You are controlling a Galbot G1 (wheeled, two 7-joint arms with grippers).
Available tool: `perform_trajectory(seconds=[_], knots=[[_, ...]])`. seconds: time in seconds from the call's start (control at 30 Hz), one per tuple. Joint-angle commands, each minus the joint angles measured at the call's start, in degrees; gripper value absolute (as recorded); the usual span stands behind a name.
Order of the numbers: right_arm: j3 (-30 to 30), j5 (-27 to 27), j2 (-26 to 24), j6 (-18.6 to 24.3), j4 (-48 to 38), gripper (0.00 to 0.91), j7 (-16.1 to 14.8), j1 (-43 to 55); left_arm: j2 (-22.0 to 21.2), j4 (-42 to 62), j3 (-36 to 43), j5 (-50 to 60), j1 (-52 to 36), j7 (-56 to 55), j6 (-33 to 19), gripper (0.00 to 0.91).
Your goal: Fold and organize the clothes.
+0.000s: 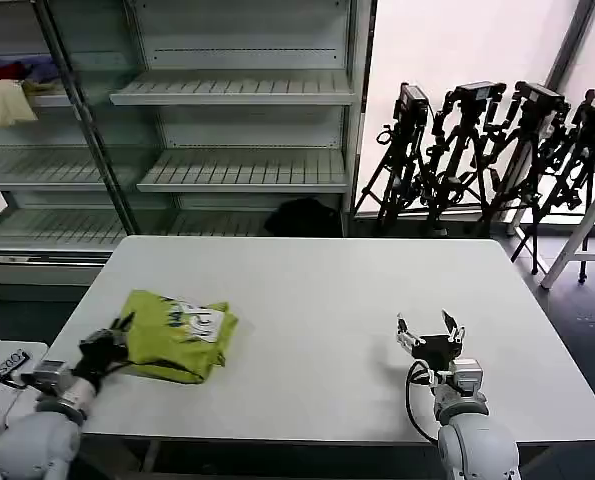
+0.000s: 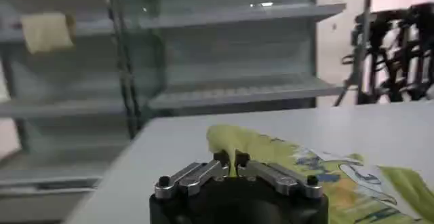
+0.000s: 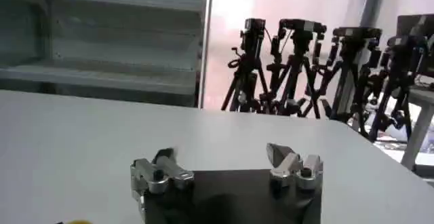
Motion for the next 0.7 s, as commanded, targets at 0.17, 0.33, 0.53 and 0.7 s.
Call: perform_trajectory(seconds=[0.17, 0.33, 0.53, 0.7], knots=[[0.3, 0.4, 0.1, 0.9, 0.0, 0.907, 0.1, -0.7, 17.8, -3.9, -8.2, 12.0, -3.3, 5.4, -4.9, 0.0], [1.2, 0.9, 0.1, 1.8, 0.1, 0.907, 0.2, -2.1, 12.1, -11.0, 3.6, 20.2, -0.3, 6.3, -4.8, 0.0], [3.5, 2.5, -1.0, 2.9, 0.2, 0.907, 0.2, -4.1, 3.3, -12.1, 19.9, 30.5, 0.5, 6.4, -6.2, 0.0], [4.3, 3.1, -1.3, 3.4, 0.1, 0.907, 0.3, -5.4, -4.4, -10.9, 34.7, 38.3, -1.1, 4.0, -3.9, 0.0]])
